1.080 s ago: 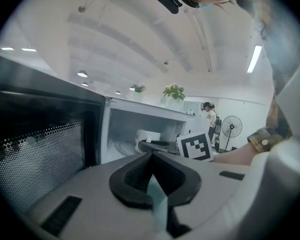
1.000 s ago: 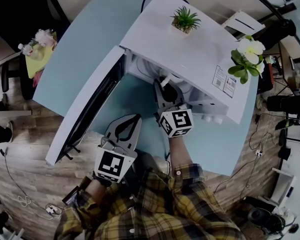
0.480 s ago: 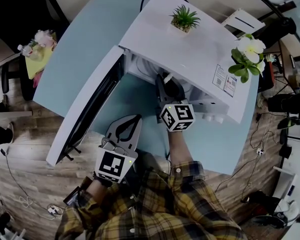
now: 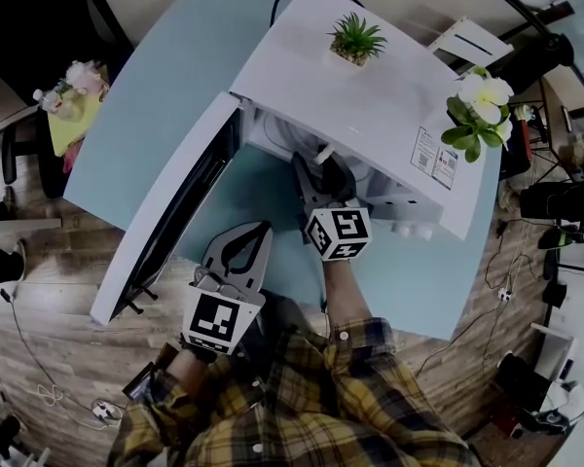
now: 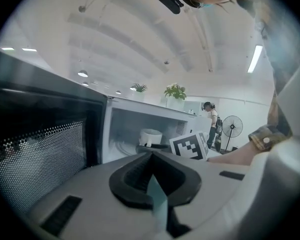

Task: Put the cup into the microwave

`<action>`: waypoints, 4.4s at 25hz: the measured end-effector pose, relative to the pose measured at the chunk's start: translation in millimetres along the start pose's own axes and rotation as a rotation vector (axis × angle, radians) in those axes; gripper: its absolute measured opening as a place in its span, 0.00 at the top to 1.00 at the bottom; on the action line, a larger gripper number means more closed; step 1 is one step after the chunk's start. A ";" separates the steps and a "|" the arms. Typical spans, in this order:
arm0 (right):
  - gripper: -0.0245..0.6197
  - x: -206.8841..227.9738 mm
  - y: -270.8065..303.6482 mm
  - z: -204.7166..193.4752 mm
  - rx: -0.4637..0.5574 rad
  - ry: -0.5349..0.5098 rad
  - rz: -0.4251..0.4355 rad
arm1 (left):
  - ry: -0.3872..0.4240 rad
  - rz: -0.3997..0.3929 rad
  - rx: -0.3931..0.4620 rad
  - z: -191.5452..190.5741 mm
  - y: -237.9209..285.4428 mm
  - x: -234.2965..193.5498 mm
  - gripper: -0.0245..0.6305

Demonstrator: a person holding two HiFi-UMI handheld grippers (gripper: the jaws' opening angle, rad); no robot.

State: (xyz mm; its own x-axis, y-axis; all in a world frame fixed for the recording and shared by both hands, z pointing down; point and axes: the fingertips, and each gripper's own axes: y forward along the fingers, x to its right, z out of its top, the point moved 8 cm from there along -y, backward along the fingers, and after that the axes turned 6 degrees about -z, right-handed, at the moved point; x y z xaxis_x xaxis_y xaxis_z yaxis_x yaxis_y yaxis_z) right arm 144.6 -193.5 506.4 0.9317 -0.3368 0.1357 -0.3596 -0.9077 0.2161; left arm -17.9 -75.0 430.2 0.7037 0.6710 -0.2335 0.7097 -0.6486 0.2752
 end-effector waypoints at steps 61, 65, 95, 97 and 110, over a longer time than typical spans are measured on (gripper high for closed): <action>0.93 21.0 -251.0 122.2 0.175 -0.140 0.016 | 0.139 -0.119 0.138 74.9 -19.9 78.7 0.98; 0.96 29.2 -261.2 112.3 0.148 -0.133 -0.005 | 0.134 -0.125 0.128 68.5 -17.6 85.9 0.98; 0.96 44.0 -272.4 105.2 0.142 -0.090 -0.058 | 0.141 -0.123 0.105 61.7 -13.0 91.5 0.98; 0.96 44.5 -273.9 104.5 0.143 -0.088 -0.058 | 0.142 -0.122 0.104 60.6 -13.5 92.8 0.98; 0.96 40.5 -282.1 98.8 0.140 -0.085 -0.047 | 0.144 -0.112 0.110 56.2 -17.7 99.1 0.98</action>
State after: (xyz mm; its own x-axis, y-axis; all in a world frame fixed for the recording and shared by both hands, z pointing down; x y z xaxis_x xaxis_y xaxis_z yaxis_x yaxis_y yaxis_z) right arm 288.8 24.2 355.4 0.9504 -0.3078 0.0450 -0.3106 -0.9469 0.0830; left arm 41.1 -17.3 349.7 0.6139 0.7804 -0.1186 0.7880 -0.5970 0.1502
